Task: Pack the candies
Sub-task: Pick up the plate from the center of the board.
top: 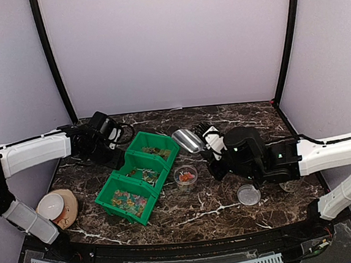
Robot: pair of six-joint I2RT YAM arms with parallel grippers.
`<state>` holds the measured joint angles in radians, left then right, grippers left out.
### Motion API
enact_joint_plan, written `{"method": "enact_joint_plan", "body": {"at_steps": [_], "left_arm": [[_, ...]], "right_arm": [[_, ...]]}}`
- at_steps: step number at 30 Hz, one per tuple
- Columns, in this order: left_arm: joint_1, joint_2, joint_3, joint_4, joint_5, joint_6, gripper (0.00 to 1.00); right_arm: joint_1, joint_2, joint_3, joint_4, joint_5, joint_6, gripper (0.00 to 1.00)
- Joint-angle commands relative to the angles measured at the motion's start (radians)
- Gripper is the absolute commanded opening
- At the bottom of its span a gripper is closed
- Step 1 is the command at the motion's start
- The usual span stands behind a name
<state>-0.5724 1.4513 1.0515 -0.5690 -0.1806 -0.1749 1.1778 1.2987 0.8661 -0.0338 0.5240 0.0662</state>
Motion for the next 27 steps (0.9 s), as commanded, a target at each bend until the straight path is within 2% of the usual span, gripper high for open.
{"method": "enact_joint_plan", "body": {"at_steps": [1,10,27], "left_arm": [[0.025,0.066,0.08,0.027,0.021,0.007,0.54],[0.078,0.185,0.111,0.044,0.05,-0.001,0.52],[0.118,0.29,0.081,0.088,0.177,-0.003,0.41]], "right_arm": [[-0.005,-0.015,0.019,0.013,-0.016,0.031,0.0],[-0.006,-0.031,-0.012,0.032,-0.028,0.043,0.0],[-0.005,-0.029,-0.048,0.058,-0.051,0.061,0.0]]}}
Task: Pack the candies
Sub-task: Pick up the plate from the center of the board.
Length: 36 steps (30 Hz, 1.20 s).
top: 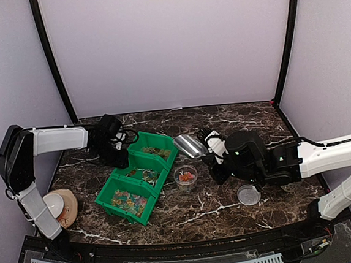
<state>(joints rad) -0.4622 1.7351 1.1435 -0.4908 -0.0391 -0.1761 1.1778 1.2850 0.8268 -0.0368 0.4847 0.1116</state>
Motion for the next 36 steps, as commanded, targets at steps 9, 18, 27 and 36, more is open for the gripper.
{"method": "enact_joint_plan", "body": {"at_steps": [9,18,27,36], "left_arm": [[0.011,0.03,-0.013,0.012,0.055,0.0,0.39],[0.015,0.041,-0.013,0.011,0.058,-0.001,0.34],[0.014,0.033,-0.014,0.006,0.057,-0.004,0.17],[0.015,0.007,-0.013,-0.017,0.017,-0.004,0.05]], "right_arm": [[-0.004,-0.003,-0.011,0.061,-0.011,0.016,0.0],[-0.004,-0.003,-0.012,0.062,-0.015,0.02,0.0],[-0.005,-0.005,-0.011,0.054,-0.018,0.022,0.0],[-0.005,-0.003,-0.006,0.047,-0.023,0.026,0.0]]}}
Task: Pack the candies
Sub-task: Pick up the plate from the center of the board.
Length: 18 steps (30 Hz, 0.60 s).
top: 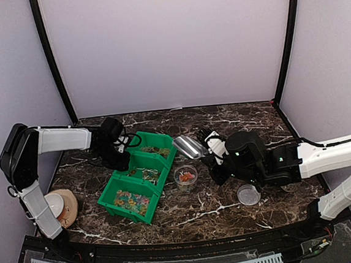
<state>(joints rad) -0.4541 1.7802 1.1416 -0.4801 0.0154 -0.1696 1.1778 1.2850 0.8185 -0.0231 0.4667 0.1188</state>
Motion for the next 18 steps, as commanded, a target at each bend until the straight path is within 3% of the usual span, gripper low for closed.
{"method": "enact_joint_plan", "body": {"at_steps": [1,18], "left_arm": [[0.007,-0.042,-0.01,-0.035,-0.043,-0.011,0.03],[-0.022,-0.254,-0.038,-0.141,-0.122,0.021,0.0]], "right_arm": [[-0.006,-0.001,0.005,0.031,-0.007,0.019,0.0],[-0.005,0.104,0.158,-0.122,-0.004,-0.027,0.0]]}}
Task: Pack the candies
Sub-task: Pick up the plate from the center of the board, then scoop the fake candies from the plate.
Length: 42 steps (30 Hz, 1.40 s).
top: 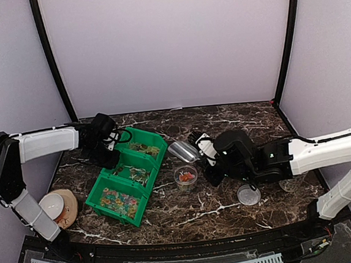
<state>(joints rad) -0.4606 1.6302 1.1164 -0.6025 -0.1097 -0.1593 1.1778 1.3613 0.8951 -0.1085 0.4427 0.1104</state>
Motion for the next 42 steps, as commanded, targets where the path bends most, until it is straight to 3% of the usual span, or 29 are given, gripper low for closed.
{"method": "enact_joint_plan", "body": {"at_steps": [1,10,22,42], "left_arm": [[-0.02,-0.112,-0.02,-0.022,0.002,0.015,0.0],[-0.074,-0.154,-0.069,-0.041,-0.014,0.042,0.0],[-0.118,-0.148,-0.137,0.022,-0.023,0.118,0.0],[-0.125,-0.153,-0.144,0.047,0.009,0.126,0.0]], "right_arm": [[-0.006,0.041,0.102,-0.061,0.032,-0.025,0.0],[-0.005,0.183,0.343,-0.336,0.168,-0.078,0.0],[-0.003,0.399,0.649,-0.666,0.137,-0.156,0.0],[0.059,0.688,0.981,-0.924,0.171,-0.246,0.0]]}}
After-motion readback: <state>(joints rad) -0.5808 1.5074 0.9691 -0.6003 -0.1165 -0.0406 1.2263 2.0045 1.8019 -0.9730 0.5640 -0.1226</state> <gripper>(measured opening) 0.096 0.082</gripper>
